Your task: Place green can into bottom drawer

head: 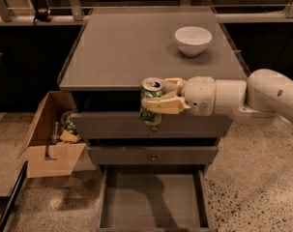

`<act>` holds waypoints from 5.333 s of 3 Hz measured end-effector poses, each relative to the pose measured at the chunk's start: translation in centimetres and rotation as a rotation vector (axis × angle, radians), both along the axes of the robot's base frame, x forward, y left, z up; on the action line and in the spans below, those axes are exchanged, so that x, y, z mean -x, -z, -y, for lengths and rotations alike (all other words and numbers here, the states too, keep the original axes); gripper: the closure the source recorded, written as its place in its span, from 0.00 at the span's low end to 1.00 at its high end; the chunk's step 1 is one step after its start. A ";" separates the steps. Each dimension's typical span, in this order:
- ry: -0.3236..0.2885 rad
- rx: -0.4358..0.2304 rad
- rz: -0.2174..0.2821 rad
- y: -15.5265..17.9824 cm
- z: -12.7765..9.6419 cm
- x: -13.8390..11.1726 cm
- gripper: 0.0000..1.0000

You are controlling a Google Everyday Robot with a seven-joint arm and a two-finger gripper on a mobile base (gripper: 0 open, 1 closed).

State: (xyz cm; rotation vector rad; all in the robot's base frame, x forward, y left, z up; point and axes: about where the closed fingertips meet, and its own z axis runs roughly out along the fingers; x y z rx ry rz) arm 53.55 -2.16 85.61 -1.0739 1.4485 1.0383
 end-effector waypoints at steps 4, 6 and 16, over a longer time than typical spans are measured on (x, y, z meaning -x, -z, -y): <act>0.100 -0.001 -0.042 11.1 1.0 1.2 1.00; 0.136 0.003 -0.125 18.1 1.4 2.6 1.00; 0.399 -0.029 -0.048 39.6 0.9 2.6 1.00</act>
Offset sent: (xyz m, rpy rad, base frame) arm -0.0024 -0.0146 -0.0893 -0.0375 -0.0099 -0.1502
